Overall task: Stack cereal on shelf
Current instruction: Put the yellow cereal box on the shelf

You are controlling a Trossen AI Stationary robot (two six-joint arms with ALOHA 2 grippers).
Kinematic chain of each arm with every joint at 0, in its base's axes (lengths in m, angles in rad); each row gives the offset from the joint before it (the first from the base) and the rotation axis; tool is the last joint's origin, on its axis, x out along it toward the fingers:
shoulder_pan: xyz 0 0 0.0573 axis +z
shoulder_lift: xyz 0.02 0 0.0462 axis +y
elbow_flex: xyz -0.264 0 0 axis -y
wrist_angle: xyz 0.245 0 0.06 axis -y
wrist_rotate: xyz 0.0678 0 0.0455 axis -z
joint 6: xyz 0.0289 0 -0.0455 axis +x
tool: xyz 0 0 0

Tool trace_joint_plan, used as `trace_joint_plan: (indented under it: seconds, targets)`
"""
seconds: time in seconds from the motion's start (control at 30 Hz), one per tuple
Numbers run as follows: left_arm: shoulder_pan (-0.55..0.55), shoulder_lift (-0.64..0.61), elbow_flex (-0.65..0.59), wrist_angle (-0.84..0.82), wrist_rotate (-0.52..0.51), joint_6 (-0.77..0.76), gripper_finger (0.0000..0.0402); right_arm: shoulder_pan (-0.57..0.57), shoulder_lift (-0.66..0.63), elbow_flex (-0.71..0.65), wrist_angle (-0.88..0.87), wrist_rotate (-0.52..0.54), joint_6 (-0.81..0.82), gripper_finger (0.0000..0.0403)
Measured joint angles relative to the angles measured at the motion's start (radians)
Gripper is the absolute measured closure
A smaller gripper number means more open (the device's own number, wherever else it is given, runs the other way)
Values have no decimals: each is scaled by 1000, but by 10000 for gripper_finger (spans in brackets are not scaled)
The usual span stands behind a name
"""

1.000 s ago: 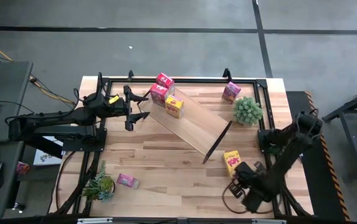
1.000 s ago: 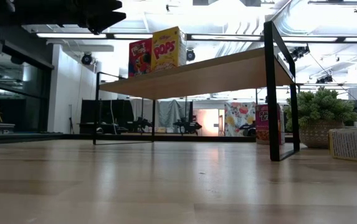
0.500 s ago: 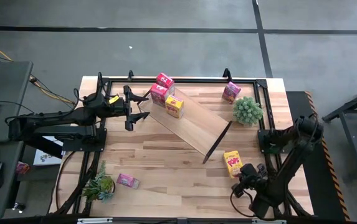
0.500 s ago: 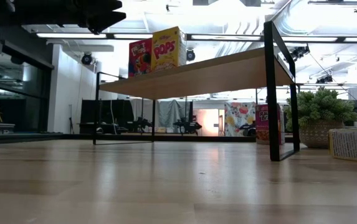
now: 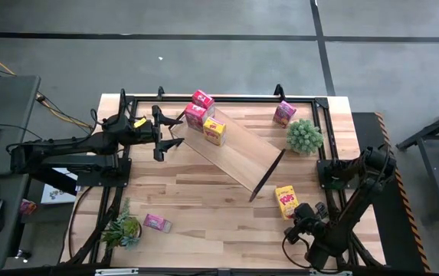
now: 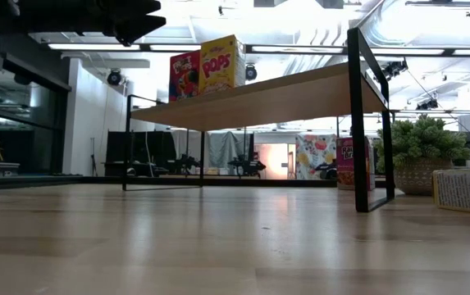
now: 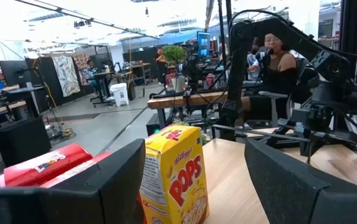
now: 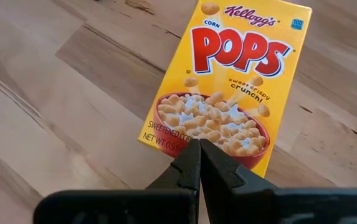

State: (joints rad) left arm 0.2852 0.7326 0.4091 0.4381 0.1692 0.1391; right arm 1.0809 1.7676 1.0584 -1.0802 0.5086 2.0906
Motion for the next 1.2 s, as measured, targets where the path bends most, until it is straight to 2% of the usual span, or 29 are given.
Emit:
trace_joint_plan:
  seconds: [0.77, 0.9, 1.2]
  targets:
    - [0, 0, 0, 0, 0, 1, 135, 0, 0, 0, -8, 2, -6, 403]
    - [0, 0, 0, 0, 0, -6, 135, -1, 0, 0, 23, -40, -43, 403]
    - [0, 0, 0, 0, 0, -6, 135, 31, -1, 1, 40, -62, -30, 403]
